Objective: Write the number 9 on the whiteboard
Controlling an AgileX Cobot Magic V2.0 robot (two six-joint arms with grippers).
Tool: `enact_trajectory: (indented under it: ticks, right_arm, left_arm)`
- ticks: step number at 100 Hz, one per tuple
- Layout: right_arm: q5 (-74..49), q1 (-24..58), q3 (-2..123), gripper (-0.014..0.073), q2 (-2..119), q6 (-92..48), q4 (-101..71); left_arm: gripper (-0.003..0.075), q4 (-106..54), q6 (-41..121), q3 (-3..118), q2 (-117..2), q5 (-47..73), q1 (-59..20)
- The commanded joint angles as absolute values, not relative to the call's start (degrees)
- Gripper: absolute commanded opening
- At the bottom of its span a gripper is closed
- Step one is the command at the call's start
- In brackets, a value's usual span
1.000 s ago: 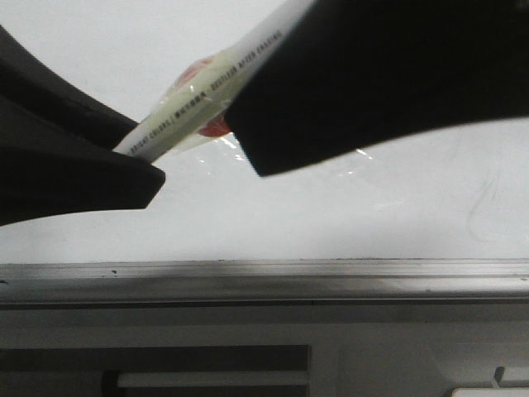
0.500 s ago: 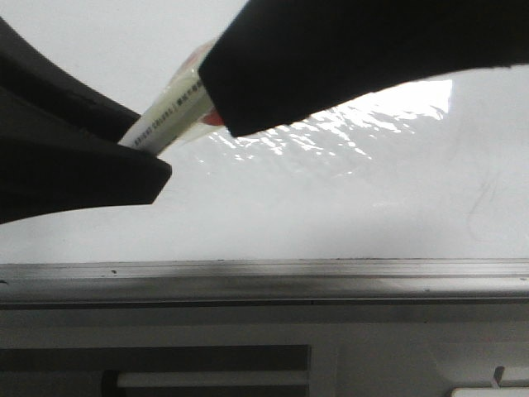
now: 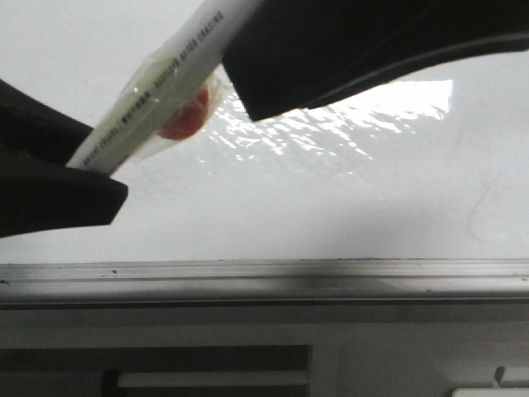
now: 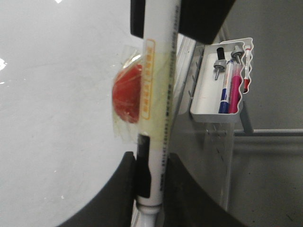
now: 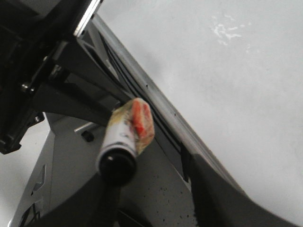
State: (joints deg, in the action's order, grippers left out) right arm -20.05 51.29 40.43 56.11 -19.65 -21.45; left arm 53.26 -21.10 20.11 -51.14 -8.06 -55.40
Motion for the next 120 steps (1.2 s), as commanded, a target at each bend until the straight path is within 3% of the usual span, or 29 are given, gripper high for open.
enact_trajectory:
  ticks: [1,51,59,76,83,90,109,120]
  right_arm:
    - [-17.4,51.8,43.3,0.0295,56.3,-19.5,-22.9]
    - [-18.9,52.9,44.6,0.0279,57.3,-19.5,-23.2]
    - [-18.9,52.9,44.6,0.0197,57.3,-19.5,-23.2]
    - [-19.4,52.9,44.6,-0.006,57.3,-19.5,-23.2]
    - [-19.4,52.9,44.6,-0.0067,57.3,-19.5,-23.2]
    - [-19.3,52.9,44.6,-0.0067,57.3,-19.5,-23.2]
    - [-19.0,52.9,44.6,-0.0067,57.3,-19.5,-23.2]
    - [-18.7,52.7,44.6,-0.0057,57.0,-19.5,-23.2]
  left_arm:
    - [-0.002,53.3,-21.4,21.4,-52.2,-13.0,-55.9]
    - [-0.002,53.3,-21.4,21.4,-53.4,-14.4,-55.9]
    - [-0.002,53.3,-21.4,21.4,-53.4,-14.5,-55.9]
    - [-0.002,53.3,-21.4,21.4,-53.4,-14.5,-55.9]
    - [-0.0016,53.3,-21.8,21.4,-53.4,-14.5,-55.9]
    - [0.0024,53.3,-21.9,21.4,-53.4,-14.5,-55.9]
    - [0.0256,50.6,-21.9,21.4,-53.4,-14.5,-55.9]
    - [0.0282,46.3,-21.9,22.0,-52.5,-10.5,-55.8]
